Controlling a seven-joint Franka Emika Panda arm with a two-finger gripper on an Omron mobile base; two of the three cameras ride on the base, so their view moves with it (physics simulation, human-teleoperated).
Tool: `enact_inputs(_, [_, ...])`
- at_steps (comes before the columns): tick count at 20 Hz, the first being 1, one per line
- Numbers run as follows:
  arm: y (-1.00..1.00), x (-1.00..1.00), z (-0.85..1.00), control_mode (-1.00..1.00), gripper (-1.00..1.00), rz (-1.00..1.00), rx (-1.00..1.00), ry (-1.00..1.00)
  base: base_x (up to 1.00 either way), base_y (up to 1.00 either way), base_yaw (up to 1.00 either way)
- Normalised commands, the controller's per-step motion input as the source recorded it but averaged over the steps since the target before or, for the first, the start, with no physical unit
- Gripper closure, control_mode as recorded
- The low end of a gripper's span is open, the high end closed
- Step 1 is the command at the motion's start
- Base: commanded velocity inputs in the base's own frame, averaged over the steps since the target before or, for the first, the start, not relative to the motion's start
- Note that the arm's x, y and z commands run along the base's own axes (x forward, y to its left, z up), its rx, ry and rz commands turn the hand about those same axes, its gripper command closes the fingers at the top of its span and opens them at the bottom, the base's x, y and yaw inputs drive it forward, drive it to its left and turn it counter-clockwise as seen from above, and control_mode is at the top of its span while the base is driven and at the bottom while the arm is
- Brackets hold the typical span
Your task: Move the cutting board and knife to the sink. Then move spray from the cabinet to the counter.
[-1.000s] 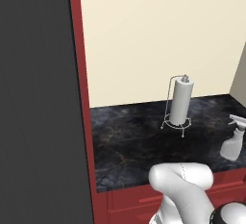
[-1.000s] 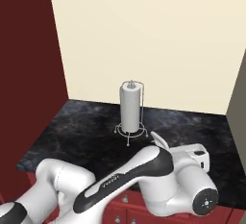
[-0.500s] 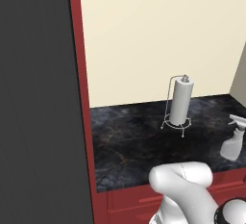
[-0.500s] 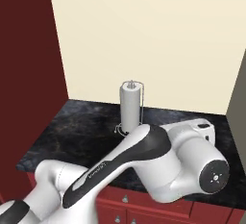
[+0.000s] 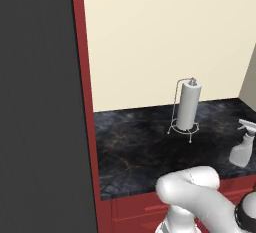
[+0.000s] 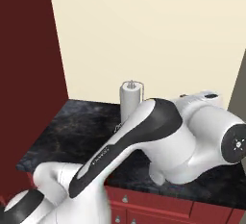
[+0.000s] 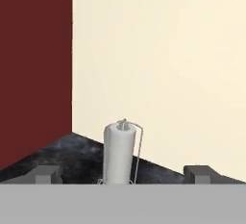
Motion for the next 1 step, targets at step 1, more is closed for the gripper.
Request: enact_inputs(1, [0.03, 0.00, 0.54, -1.00, -1.00, 0.09, -0.04, 0.00, 0.00, 0.00, 0.00])
